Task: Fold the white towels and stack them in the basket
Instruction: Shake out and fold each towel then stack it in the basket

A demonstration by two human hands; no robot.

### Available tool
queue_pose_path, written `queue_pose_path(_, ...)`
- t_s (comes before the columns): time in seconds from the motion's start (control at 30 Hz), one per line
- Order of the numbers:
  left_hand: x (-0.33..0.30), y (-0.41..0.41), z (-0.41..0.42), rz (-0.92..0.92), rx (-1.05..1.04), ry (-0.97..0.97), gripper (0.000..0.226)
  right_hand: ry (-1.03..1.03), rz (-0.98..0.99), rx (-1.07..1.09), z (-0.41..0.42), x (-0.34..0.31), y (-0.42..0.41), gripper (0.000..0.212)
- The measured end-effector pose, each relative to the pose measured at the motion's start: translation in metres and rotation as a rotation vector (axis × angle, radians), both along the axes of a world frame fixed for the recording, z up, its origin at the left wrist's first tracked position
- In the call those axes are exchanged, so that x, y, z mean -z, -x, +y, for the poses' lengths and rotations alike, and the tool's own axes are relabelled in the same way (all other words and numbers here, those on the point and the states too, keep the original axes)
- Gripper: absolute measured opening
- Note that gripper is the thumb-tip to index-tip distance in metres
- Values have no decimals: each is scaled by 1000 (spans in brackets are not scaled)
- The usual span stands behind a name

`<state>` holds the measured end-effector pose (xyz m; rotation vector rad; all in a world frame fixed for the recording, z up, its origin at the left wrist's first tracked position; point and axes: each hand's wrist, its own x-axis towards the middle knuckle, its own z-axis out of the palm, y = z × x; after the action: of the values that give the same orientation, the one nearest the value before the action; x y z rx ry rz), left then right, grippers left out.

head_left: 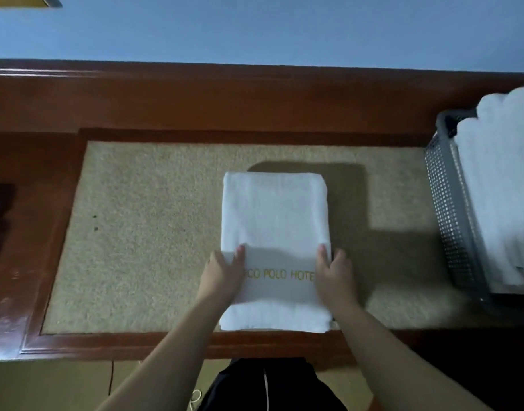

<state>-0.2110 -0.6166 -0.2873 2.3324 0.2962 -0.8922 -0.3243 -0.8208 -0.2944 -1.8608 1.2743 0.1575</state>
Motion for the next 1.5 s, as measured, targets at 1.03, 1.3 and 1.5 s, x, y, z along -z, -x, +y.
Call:
queue_pose_path(1.03, -331, 133, -435, -551, 261, 823, 43, 764, -197, 44, -413, -391, 142, 42)
queue_pose_path(1.3, -226, 201, -435, -232, 453, 550, 38, 557, 115, 118, -429, -236, 191, 60)
queue_pose_path(1.5, -239, 207, -437, -256, 416, 462, 42, 836, 38, -116, -420, -276, 144, 67)
